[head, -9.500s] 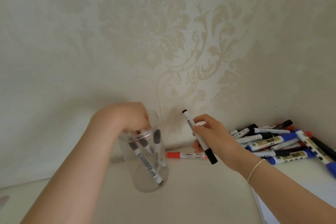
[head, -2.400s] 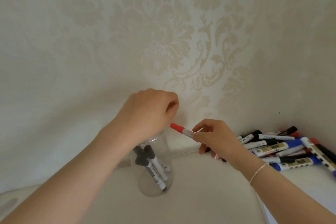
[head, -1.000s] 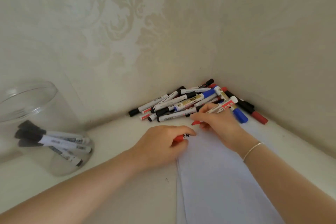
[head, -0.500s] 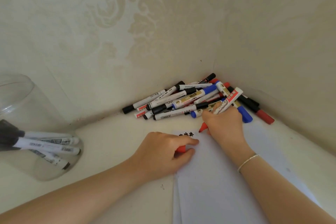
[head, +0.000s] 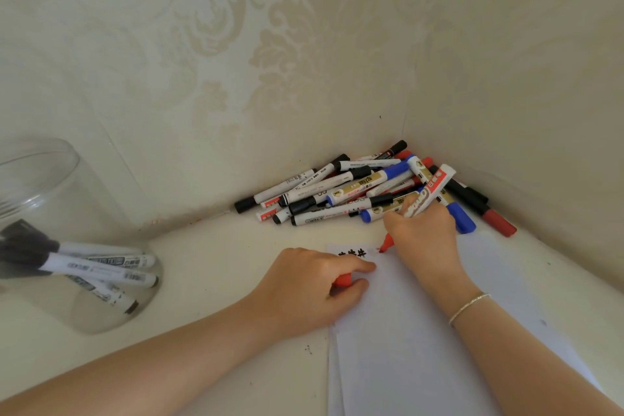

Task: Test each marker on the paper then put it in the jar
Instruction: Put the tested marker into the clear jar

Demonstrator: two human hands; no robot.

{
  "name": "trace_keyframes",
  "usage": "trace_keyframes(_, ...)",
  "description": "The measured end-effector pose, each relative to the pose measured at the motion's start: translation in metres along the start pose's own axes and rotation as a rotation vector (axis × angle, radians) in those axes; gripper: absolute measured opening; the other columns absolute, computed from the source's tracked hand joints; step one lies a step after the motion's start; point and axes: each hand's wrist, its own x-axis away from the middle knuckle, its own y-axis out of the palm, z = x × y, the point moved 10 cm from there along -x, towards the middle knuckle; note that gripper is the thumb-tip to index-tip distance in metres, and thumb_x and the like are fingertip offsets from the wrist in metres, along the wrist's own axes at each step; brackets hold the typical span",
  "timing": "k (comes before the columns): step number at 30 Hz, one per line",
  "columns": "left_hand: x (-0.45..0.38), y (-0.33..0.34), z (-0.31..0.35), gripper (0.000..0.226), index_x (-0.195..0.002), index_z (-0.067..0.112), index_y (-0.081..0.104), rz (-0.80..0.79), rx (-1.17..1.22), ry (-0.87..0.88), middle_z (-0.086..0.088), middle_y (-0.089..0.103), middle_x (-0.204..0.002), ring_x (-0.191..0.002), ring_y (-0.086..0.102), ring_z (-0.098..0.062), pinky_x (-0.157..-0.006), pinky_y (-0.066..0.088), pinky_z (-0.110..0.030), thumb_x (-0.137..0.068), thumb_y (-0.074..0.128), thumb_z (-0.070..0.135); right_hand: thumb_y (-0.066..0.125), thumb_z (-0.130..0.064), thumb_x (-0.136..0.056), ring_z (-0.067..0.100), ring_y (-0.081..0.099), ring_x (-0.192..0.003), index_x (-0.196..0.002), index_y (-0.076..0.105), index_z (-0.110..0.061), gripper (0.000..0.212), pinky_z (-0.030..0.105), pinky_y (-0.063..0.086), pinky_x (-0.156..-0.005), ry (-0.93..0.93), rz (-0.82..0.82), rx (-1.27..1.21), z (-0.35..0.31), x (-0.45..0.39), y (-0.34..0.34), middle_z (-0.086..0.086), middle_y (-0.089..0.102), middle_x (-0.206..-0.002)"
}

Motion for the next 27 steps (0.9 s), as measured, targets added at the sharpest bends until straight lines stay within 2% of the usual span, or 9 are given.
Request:
trace_keyframes(3,-0.0005,0.0015,-0.0016,0.032,-0.114,0.04,0.066,-0.004,0.004,-0.005,0.027,0.038,-0.048,-0.068,0.044,0.002,-0.057,0.024,-0.006,-0.088,0.047,0.044,0.059,-0.008,-0.088,0.009,0.043,-0.052,-0.068,0.044,-0.017,0.027,0.016,0.034,-0.045,0.006,0.02,-0.019,-0.0006,-0.0007,-0.0022,0.0,0.047,-0.066)
trace_keyframes(7,-0.0004,0.0017,-0.0013,0.033,-0.115,0.04,0.066,-0.005,0.007,0.003,0.026,0.037,-0.048,-0.074,0.048,-0.002,-0.058,0.024,-0.006,-0.088,0.047,0.045,0.061,-0.006,-0.084,0.014,0.046,-0.052,-0.065,0.047,-0.011,0.024,0.019,0.04,-0.047,-0.019,0.025,-0.012,-0.0043,0.0008,-0.0025,0.007,0.05,-0.063)
trace_keyframes(10,-0.0003,0.0022,-0.0024,0.033,-0.115,0.041,0.065,-0.004,0.016,0.002,0.023,0.038,-0.048,-0.062,0.045,-0.002,-0.058,0.026,-0.007,-0.088,0.046,0.045,0.061,-0.008,-0.086,0.007,0.047,-0.052,-0.074,0.051,-0.012,0.017,0.014,0.037,-0.044,-0.002,-0.002,-0.003,-0.0032,0.0013,0.0008,0.001,0.051,-0.066)
trace_keyframes(12,-0.0001,0.0021,-0.0024,0.033,-0.115,0.041,0.065,-0.003,0.025,0.007,0.023,0.039,-0.048,-0.058,0.045,0.001,-0.058,0.026,-0.007,-0.088,0.046,0.045,0.06,-0.008,-0.087,0.006,0.045,-0.05,-0.07,0.046,-0.017,0.024,0.01,0.034,-0.039,-0.002,-0.018,-0.006,-0.0026,0.0009,0.0023,-0.002,0.048,-0.066)
trace_keyframes(17,0.0,0.0022,-0.002,0.034,-0.116,0.041,0.064,0.001,0.026,0.014,0.022,0.039,-0.049,-0.063,0.043,-0.002,-0.059,0.028,-0.007,-0.088,0.045,0.046,0.061,-0.007,-0.086,0.008,0.044,-0.051,-0.067,0.048,-0.014,0.025,0.017,0.036,-0.047,0.001,0.034,-0.03,-0.0016,0.0008,-0.0034,0.0,0.048,-0.062)
trace_keyframes(24,0.0004,0.0026,-0.0037,0.033,-0.117,0.042,0.063,-0.009,-0.014,0.003,0.018,0.042,-0.052,-0.064,0.047,-0.001,-0.059,0.025,-0.005,-0.089,0.046,0.046,0.058,-0.008,-0.088,0.007,0.04,-0.049,-0.067,0.041,-0.017,0.028,0.014,0.032,-0.042,-0.011,-0.019,0.007,-0.0035,0.0019,0.0022,0.001,0.045,-0.064)
trace_keyframes(27,-0.0012,0.002,-0.0043,0.027,-0.116,0.041,0.055,-0.035,0.002,-0.025,0.015,0.042,-0.052,-0.056,0.046,0.005,-0.057,0.027,-0.012,-0.09,0.052,0.048,0.059,-0.006,-0.086,0.009,0.041,-0.049,-0.065,0.041,-0.016,0.029,0.014,0.034,-0.041,0.004,-0.007,-0.077,-0.0038,0.0025,-0.0022,0.002,0.045,-0.062)
